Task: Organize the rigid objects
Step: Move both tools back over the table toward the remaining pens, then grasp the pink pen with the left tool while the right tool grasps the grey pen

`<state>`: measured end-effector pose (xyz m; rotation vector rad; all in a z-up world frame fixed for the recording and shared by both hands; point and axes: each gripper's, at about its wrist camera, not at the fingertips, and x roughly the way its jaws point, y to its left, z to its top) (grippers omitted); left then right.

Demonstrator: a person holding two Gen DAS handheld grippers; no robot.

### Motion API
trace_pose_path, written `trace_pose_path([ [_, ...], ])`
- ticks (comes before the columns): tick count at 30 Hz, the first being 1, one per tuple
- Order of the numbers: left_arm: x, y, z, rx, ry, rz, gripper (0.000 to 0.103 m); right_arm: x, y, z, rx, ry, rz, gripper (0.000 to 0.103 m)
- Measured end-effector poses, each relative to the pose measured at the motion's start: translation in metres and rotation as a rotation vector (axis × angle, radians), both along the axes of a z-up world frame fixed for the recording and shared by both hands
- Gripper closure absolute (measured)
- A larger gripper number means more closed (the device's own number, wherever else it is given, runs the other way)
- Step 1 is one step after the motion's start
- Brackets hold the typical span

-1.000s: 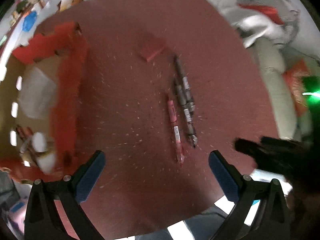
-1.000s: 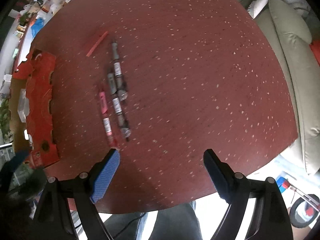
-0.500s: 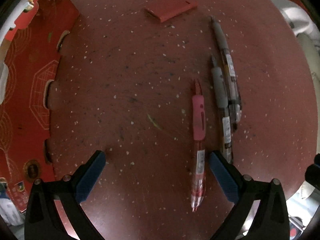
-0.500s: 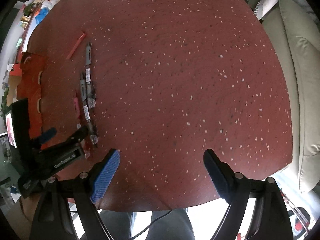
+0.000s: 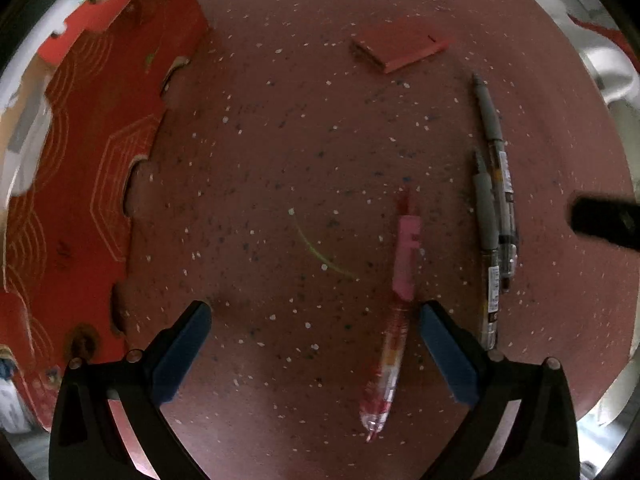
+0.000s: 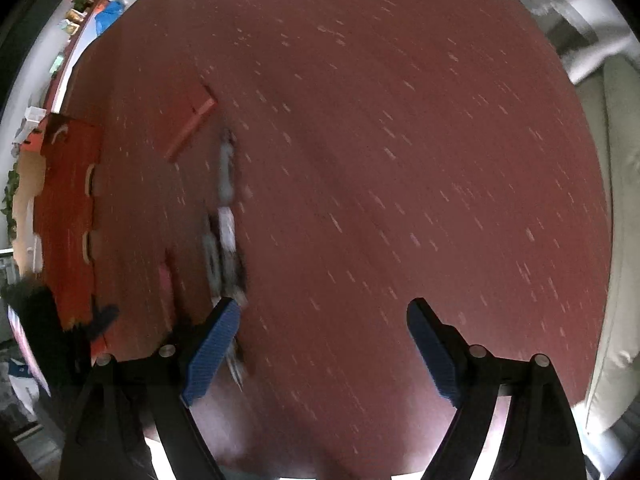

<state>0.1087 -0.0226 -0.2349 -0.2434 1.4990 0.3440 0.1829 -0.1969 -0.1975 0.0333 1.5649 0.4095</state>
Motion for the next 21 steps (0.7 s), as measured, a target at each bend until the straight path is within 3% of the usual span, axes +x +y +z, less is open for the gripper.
trace_pose_path([
  [3, -0.008, 0.005, -0.004, -0.037, -0.007, 0.059, 0.0, 0.014, 0.022, -0.006, -0.006, -0.022, 0.011, 0.016],
  [13, -0.022, 0.009, -0.007, -0.035, -0.029, 0.039, 0.0, 0.033, 0.062, -0.027, -0.101, -0.063, 0.043, 0.017],
  [18, -0.022, 0.0, -0.006, -0.027, -0.031, 0.017, 0.0, 0.024, 0.06, -0.025, -0.151, -0.094, 0.087, 0.032],
  [21, -0.018, -0.026, 0.005, -0.019, -0.026, -0.098, 0.0, 0.016, 0.057, -0.024, -0.149, -0.101, 0.11, 0.038],
])
